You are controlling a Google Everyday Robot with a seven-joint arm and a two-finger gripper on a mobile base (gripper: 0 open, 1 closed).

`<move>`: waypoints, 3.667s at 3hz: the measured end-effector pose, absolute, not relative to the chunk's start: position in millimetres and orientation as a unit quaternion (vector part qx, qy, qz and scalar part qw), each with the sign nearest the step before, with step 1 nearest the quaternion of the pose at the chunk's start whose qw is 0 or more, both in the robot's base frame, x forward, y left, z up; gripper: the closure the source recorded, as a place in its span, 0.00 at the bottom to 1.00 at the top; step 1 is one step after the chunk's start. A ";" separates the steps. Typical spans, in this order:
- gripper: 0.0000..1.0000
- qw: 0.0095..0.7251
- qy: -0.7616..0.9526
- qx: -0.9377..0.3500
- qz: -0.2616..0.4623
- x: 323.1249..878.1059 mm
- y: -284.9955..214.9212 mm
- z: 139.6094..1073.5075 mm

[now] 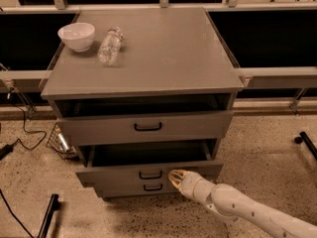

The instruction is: Close middle drawer

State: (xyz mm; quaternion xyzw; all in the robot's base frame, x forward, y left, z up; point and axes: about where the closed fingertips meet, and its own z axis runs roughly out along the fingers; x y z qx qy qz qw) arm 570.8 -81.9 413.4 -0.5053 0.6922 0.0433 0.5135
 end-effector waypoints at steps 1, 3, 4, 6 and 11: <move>1.00 0.520 0.687 -0.506 0.036 583.1 -78.5 414.6; 1.00 0.531 0.678 -0.507 0.029 624.6 -56.3 408.5; 1.00 0.526 0.682 -0.507 0.039 614.6 -61.2 412.8; 1.00 0.474 0.706 -0.519 0.091 579.3 -69.2 413.4; 0.00 0.427 0.722 -0.529 0.132 564.1 -71.7 408.7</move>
Offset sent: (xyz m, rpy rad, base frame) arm 0.0379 0.0082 0.0032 -0.0134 -0.0677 -0.0156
